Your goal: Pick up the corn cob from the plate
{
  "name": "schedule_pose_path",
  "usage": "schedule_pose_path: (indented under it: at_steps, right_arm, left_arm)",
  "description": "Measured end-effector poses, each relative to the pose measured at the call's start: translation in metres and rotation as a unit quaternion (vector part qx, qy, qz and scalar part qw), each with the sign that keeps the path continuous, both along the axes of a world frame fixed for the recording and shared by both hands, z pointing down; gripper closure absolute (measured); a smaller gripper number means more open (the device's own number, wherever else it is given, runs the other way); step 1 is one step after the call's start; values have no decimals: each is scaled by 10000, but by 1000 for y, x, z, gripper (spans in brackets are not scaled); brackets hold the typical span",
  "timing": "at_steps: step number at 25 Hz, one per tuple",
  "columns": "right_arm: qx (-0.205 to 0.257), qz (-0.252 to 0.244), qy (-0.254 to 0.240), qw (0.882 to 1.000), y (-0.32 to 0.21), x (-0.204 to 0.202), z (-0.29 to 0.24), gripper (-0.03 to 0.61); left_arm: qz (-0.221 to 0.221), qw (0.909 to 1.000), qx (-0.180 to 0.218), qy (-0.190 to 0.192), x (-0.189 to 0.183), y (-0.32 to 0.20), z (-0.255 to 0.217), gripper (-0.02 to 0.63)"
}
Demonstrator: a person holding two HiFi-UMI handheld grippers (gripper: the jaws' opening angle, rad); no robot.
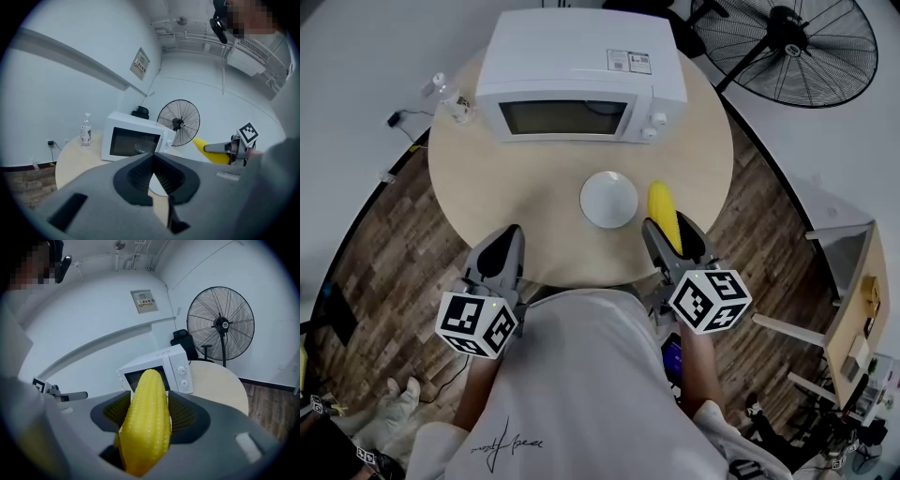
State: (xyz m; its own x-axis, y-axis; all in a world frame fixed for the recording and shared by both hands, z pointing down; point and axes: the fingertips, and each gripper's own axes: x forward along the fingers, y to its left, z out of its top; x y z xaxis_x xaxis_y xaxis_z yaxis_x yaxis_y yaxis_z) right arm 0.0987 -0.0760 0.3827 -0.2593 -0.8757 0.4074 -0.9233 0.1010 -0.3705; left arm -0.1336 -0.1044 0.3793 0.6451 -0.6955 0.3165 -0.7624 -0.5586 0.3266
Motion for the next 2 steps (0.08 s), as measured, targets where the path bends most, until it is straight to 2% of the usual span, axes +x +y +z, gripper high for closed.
schedule_pose_path:
  at_steps: [2]
  right_arm:
    - [-10,8,-16,10000,1,0,1,313]
  left_arm:
    - [-6,10000,-5,-4,-1,2,0,621]
